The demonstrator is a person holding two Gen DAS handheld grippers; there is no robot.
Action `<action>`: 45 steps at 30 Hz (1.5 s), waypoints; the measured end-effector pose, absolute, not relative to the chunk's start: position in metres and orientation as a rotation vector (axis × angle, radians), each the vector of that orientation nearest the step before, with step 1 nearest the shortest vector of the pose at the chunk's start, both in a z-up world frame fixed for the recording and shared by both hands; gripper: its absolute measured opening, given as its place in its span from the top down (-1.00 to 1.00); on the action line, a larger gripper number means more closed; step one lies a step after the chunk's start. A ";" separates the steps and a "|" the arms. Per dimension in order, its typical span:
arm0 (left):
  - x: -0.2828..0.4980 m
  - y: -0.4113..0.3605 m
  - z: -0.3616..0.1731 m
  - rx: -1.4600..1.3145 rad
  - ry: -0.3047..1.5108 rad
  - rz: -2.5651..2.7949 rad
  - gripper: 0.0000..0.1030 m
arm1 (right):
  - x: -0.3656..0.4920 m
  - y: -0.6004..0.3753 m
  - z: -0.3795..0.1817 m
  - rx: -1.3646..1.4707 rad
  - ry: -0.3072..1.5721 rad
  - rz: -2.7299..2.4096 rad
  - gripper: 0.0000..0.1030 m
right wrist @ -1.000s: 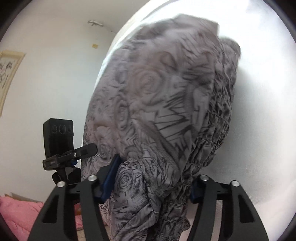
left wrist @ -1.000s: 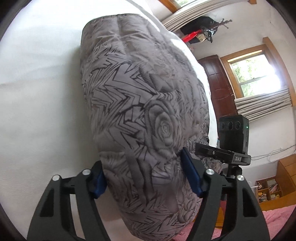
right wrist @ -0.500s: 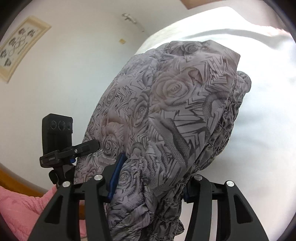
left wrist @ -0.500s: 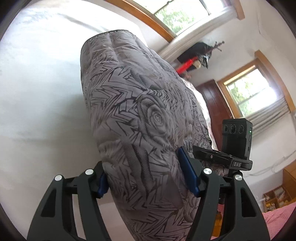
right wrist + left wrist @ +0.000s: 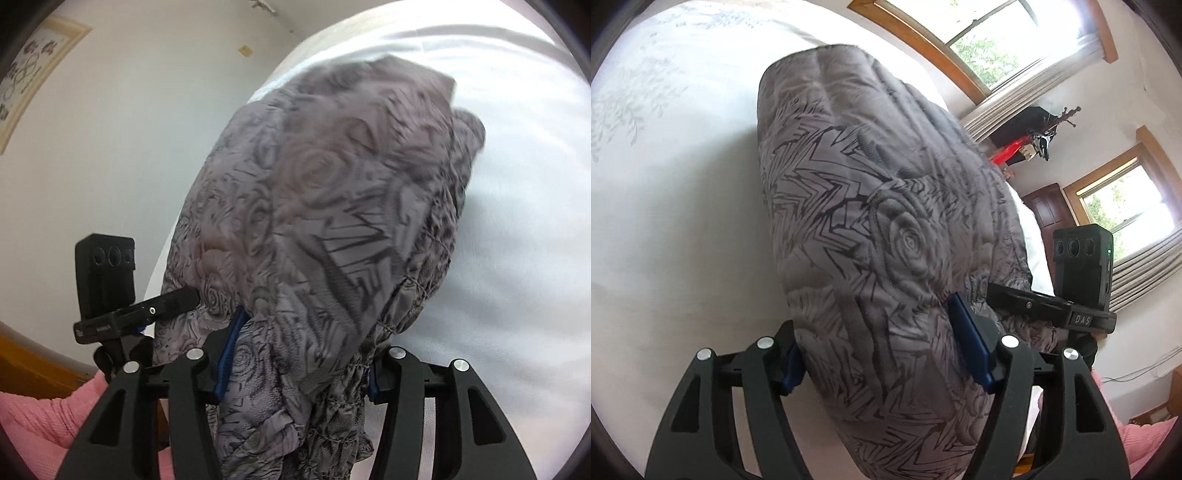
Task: Fold large clothes
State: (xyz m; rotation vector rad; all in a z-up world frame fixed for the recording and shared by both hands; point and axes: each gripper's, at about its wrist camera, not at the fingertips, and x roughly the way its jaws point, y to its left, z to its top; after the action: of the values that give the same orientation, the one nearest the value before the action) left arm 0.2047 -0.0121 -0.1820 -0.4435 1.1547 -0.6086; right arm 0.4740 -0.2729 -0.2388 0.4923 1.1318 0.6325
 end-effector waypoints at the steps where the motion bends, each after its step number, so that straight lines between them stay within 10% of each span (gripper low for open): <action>1: 0.207 -0.017 -0.182 -0.438 1.154 -0.609 -0.37 | 0.474 -0.277 -0.242 0.509 1.135 0.631 -0.08; 8: 0.219 0.000 -0.186 -0.422 1.168 -0.608 -0.46 | 0.479 -0.313 -0.256 0.524 1.139 0.587 -0.35; 36: 0.184 -0.017 -0.150 -0.178 1.155 -0.424 -0.55 | 0.383 -0.344 -0.208 0.397 1.162 0.321 -0.34; 45: 0.161 -0.025 -0.115 -0.064 1.181 -0.328 -0.64 | 0.346 -0.320 -0.161 0.253 1.141 0.186 -0.68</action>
State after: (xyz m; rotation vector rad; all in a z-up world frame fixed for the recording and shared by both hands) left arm 0.1612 -0.0254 -0.1145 -0.0639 1.1812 -0.3284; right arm 0.3459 -0.3199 -0.1606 0.2526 1.1410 0.1860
